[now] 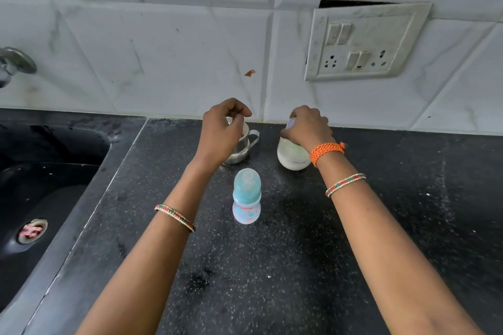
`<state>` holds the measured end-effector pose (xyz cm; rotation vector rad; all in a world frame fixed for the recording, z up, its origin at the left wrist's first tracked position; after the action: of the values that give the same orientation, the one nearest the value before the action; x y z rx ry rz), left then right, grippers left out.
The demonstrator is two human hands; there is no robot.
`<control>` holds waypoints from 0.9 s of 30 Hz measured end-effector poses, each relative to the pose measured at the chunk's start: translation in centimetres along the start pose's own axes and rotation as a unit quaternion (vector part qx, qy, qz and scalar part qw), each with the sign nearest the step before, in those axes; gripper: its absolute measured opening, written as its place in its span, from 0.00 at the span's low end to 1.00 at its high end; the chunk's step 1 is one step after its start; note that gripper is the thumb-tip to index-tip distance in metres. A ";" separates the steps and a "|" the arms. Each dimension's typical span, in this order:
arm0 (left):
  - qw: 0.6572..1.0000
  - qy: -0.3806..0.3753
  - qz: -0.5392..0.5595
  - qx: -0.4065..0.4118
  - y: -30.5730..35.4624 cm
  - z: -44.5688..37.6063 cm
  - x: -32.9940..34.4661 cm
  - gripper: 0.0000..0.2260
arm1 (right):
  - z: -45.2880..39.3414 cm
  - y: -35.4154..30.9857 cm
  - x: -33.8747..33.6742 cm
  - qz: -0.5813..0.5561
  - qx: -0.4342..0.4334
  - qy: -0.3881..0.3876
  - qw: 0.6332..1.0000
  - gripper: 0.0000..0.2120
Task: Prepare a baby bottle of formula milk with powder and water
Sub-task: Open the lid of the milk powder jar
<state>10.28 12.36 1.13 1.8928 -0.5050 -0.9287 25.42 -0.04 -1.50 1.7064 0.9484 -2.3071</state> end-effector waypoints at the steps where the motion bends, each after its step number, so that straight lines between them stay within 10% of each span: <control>1: 1.000 0.007 -0.001 0.008 0.7 0.5 -0.3 0.11 | 1.0 -0.2 -0.5 0.004 -0.004 0.008 1.000 0.24; 12: 0.989 -0.113 0.085 0.035 4.1 12.6 0.8 0.11 | 16.3 -1.0 -0.8 0.069 -0.023 -0.020 0.997 0.26; 17: 0.993 -0.053 0.100 0.028 0.8 20.4 1.2 0.14 | 22.1 -2.9 2.6 0.053 -0.087 -0.050 0.994 0.36; 27: 0.992 -0.075 0.068 -0.071 -4.9 25.4 1.9 0.45 | 25.8 -6.2 9.8 0.067 -0.170 0.031 0.983 0.26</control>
<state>-8.49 -0.96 -10.95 1.6480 -0.6317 -0.9950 -2.06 -6.59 -3.33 1.6475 1.1235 -1.8893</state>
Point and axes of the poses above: each hand's wrist, its own z-axis away from the middle knuckle, its own x-axis out of the palm, y = z × x, the point moved 7 cm from there along -z, towards the middle knuckle, and after that the axes turned 8 degrees about -y, right-handed, at the moved point
